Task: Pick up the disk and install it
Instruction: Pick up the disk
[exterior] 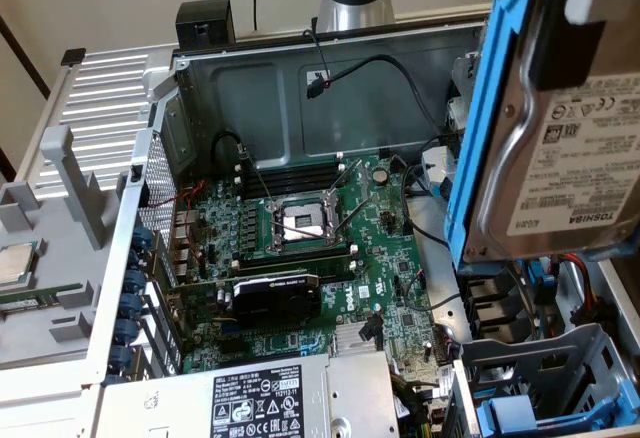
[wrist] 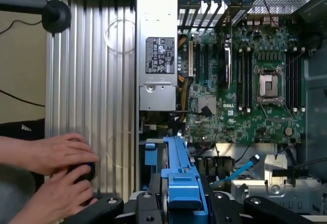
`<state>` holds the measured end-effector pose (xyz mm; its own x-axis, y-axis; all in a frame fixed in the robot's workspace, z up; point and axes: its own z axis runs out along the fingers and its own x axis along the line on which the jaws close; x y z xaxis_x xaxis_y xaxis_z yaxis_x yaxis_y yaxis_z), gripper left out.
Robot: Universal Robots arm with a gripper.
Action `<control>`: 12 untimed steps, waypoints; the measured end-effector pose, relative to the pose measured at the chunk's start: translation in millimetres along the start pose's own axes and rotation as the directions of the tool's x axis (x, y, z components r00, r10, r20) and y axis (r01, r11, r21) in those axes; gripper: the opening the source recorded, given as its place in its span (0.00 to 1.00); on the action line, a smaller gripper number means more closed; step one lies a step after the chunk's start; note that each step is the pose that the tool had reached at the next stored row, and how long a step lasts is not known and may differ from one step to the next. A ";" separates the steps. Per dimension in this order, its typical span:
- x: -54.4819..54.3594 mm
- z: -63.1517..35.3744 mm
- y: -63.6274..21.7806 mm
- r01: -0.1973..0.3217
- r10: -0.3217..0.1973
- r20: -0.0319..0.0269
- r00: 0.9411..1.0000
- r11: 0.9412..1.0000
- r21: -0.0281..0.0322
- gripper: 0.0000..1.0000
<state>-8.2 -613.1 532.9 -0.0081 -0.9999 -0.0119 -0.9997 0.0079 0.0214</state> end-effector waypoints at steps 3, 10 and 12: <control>2.1 5.3 -6.5 0.000 0.000 0.000 1.000 1.000 0.000 0.37; 6.3 17.9 -14.4 0.000 0.000 0.000 1.000 1.000 0.000 0.37; 8.7 21.4 -14.8 0.000 0.000 0.000 1.000 1.000 0.000 0.37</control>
<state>6.1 -621.7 511.0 -0.0081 -0.9999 -0.0120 -0.9997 0.0078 0.0213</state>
